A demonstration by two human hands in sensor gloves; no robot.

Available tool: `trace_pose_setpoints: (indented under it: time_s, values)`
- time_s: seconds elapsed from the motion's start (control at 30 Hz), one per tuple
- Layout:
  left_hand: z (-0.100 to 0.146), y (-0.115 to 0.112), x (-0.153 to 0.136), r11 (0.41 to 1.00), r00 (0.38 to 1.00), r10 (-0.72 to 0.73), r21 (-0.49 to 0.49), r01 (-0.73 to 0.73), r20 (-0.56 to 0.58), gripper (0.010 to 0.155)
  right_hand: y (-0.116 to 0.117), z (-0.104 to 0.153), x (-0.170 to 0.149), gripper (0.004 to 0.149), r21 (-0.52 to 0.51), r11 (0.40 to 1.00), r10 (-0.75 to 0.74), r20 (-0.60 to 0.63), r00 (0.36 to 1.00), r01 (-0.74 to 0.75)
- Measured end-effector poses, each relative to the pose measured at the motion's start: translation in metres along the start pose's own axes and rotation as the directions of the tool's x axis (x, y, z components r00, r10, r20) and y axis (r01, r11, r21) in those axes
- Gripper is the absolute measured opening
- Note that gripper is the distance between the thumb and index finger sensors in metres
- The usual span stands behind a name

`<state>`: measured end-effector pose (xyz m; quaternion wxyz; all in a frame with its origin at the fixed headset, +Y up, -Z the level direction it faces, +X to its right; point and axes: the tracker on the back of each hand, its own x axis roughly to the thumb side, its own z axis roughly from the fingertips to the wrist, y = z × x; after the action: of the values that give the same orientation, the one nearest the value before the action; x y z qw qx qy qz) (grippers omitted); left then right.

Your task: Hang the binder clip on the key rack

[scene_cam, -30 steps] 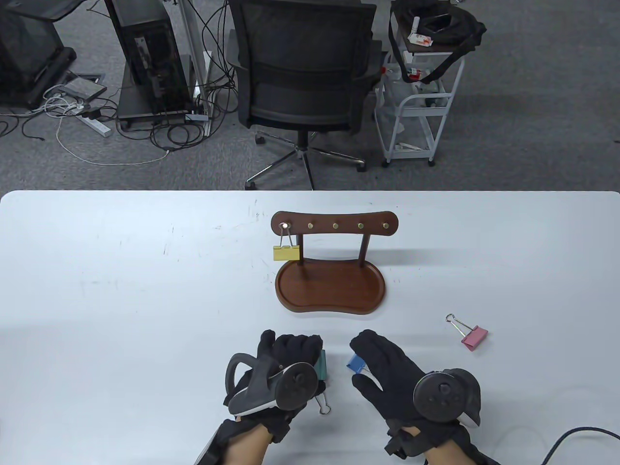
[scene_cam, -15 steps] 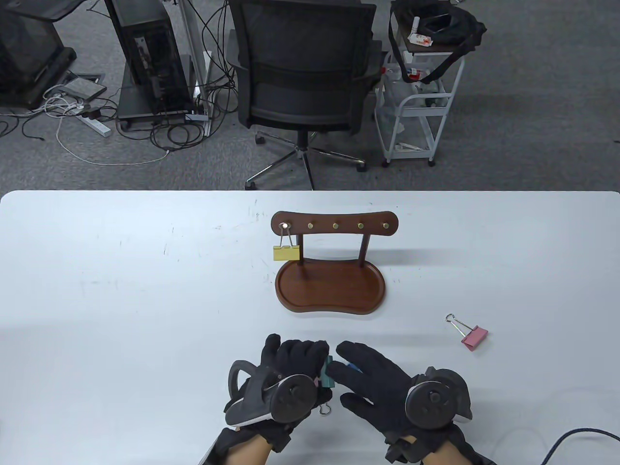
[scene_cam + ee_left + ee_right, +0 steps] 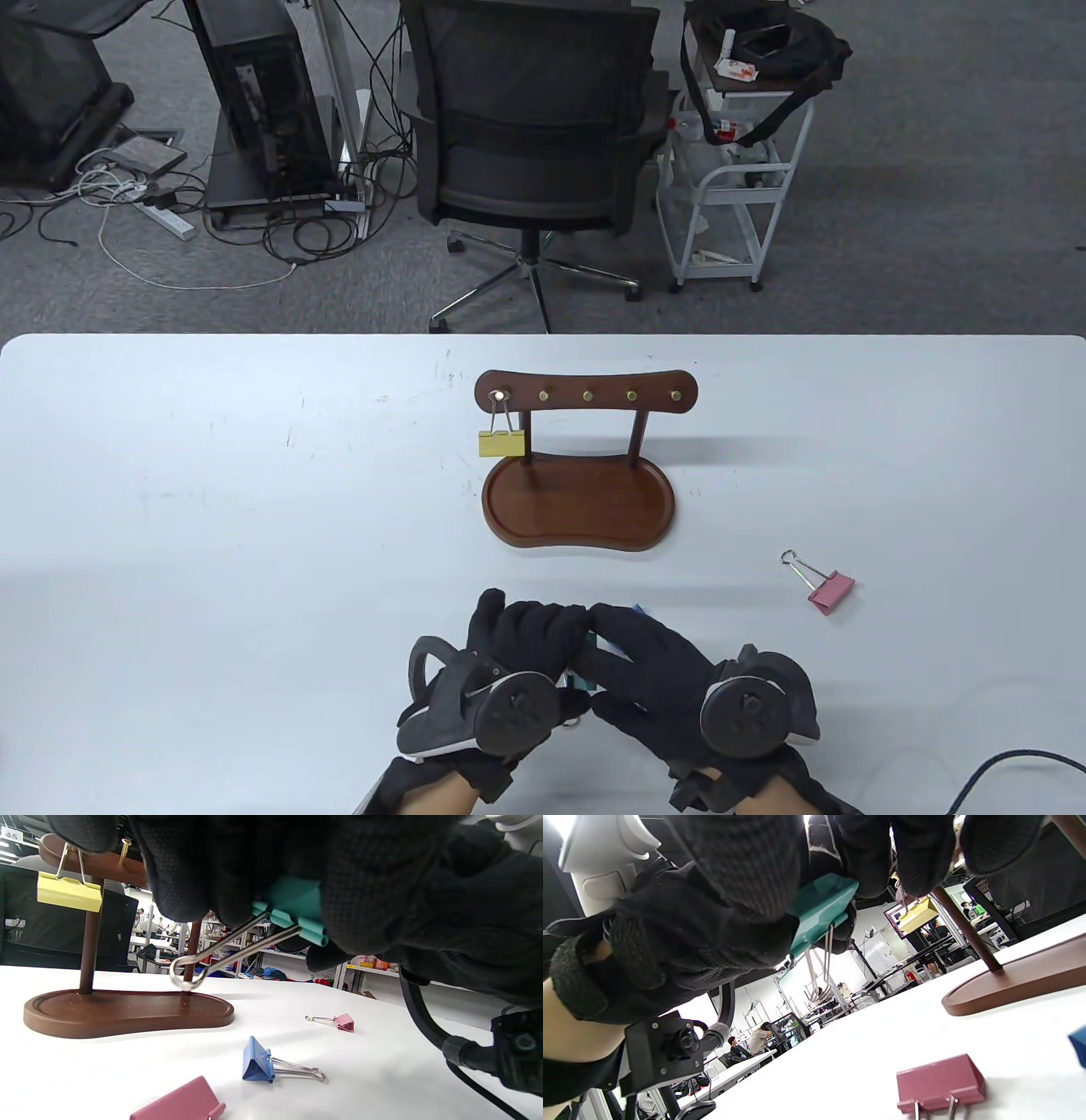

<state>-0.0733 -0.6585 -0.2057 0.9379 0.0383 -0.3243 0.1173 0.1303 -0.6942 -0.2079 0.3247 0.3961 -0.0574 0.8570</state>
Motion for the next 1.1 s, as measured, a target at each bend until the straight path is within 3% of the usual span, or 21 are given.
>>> trace_pose_setpoints:
  time_s: [0.73,1.1]
  values:
    - [-0.0004,-0.0026,-0.0026,0.998,0.997,0.056,0.002,-0.056,0.054,0.092,-0.001,0.0015,0.0059,0.064,-0.068,0.994,0.095,0.068,0.993,-0.091]
    - [0.0048,0.0008,-0.0067,0.997,0.999,0.032,0.075,-0.032,0.007,0.09,-0.0065,0.0019,0.0104,0.066,-0.204,0.96,0.199,0.017,0.98,-0.191]
